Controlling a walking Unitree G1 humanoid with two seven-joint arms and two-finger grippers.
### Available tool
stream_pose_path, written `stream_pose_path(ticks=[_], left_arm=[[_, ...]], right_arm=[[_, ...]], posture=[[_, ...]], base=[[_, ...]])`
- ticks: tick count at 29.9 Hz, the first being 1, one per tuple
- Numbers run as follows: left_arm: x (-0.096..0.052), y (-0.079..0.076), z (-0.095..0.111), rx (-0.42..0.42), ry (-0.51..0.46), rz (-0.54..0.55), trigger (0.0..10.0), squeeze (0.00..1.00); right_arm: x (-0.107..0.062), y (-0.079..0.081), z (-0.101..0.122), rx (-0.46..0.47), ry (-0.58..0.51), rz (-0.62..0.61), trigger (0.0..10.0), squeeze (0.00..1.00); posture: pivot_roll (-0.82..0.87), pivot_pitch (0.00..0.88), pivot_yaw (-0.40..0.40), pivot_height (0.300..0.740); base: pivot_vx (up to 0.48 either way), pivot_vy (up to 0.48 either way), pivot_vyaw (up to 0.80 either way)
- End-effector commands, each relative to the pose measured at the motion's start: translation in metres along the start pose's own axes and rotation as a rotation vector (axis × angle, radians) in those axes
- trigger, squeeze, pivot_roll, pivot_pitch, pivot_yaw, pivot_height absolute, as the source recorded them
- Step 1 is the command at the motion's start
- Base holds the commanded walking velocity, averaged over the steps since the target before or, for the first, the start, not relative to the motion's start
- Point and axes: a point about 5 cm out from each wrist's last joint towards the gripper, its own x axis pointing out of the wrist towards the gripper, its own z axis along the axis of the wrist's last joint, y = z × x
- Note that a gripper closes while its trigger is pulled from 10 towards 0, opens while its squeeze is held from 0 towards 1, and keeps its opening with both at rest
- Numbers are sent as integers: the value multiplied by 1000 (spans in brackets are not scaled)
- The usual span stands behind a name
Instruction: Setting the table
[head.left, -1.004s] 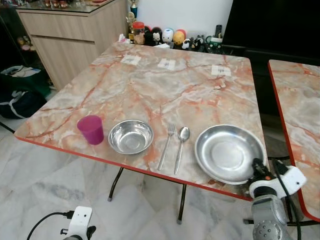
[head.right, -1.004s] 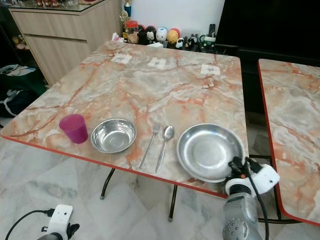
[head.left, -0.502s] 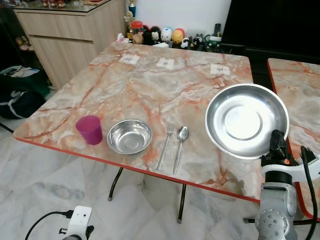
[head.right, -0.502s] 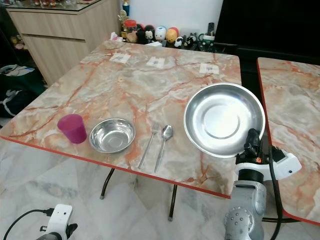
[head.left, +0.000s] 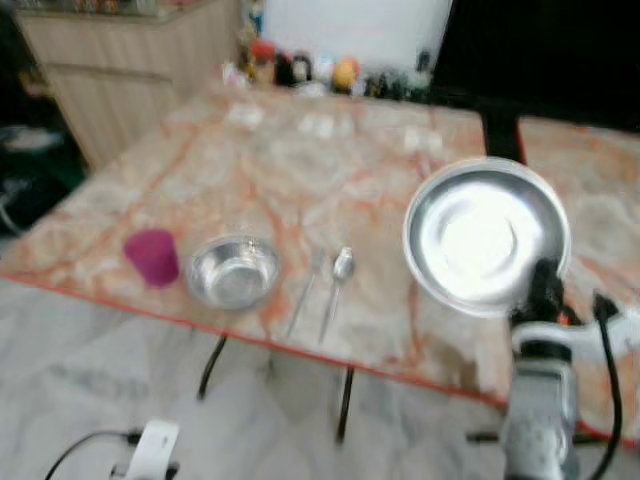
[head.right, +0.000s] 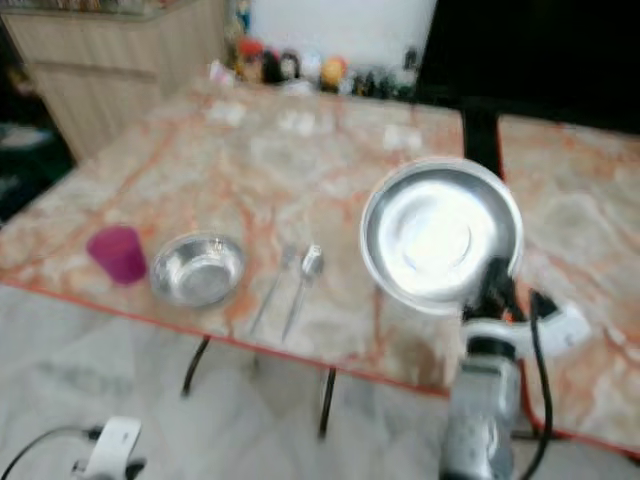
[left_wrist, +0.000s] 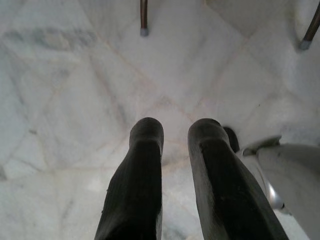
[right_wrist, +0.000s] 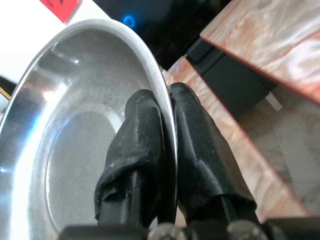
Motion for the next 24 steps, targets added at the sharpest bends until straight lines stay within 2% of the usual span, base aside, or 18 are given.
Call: stream_pose_path(ticks=[1,21,24], left_arm=[[2,-9,4,10,-5,-22,10000,0],[3,-12,10,16,-12,-21,10000,0],[3,-11,10,16,-13,-20,10000,0]], right_arm=[[-5,-7,3,13,-36,-37,10000,0],[-3,-13,5,-12,-41,-69,10000,0],[-3,-16,5,-19,-39,-81,10000,0]], posture=[[172,0,-22,740],[168,0,-19,740],[168,0,-17,740]], base=[[0,-375,0],[246,-392,0],[254,-405,-704]])
